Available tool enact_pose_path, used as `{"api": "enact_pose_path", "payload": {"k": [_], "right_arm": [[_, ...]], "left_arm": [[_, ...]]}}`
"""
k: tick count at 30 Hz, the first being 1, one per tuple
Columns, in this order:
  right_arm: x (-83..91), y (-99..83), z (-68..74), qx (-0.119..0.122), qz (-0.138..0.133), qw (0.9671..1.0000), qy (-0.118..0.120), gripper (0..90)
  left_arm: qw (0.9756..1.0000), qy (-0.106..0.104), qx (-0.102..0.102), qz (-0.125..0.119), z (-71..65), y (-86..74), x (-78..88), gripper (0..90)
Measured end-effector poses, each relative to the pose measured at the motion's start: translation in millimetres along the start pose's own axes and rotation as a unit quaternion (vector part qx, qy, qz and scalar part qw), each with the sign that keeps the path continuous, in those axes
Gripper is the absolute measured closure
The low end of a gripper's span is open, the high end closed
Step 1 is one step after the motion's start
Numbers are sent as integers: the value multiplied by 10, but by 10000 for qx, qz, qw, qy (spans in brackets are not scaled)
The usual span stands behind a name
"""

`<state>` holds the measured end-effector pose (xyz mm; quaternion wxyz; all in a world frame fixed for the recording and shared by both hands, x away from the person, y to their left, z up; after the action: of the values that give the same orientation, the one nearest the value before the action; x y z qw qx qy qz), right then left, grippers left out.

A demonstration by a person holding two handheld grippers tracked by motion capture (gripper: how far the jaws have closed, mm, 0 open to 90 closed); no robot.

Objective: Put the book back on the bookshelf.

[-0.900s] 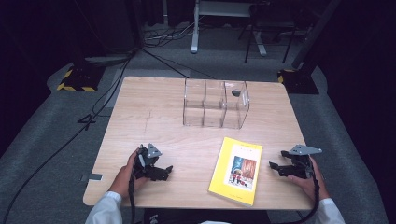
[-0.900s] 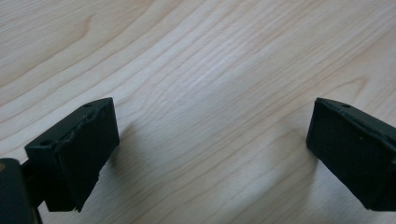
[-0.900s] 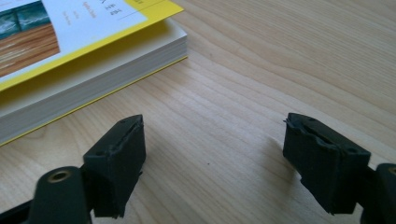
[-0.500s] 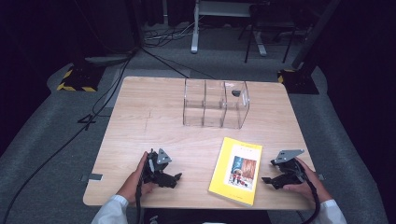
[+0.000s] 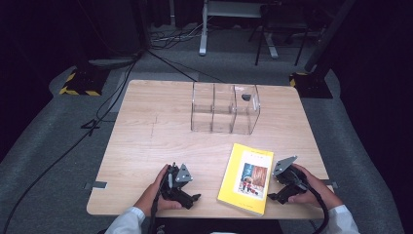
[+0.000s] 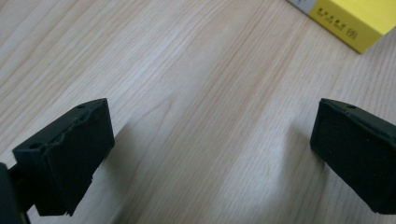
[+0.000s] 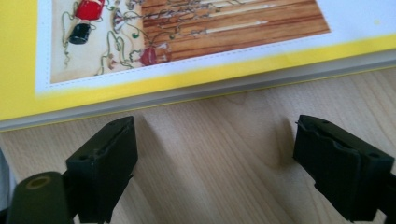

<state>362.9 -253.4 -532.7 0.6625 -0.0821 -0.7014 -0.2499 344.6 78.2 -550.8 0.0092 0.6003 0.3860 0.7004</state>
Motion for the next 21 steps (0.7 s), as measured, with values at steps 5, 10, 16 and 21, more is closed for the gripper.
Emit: {"api": "enact_pose_path", "payload": {"k": [5,10,16,21], "right_arm": [[-25,66,93,319,74,9995,50,115],[-25,51,111,295,-25,9995,56,113],[-12,54,156,413,-446,9981,119,194],[27,72,181,340,-731,9964,269,218]], "left_arm": [[9999,-80,-96,-12,-98,122,-83,3],[9998,-124,-154,4,-123,166,-110,3],[9997,-130,-195,0,-137,191,-127,4],[9997,-123,-188,2,-139,189,-126,6]]}}
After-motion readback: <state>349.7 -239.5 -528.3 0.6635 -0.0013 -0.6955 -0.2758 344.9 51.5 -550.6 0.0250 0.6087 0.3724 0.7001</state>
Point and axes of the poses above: each handheld gripper's, and its own axes: x roughly backward along the jaws, y roughly out of its top, z roughly to its left, the point moved 6 cm from there along -x, roughly forward along the jaws, and after that the axes turned 8 degrees about z, right-handed, at the moved point
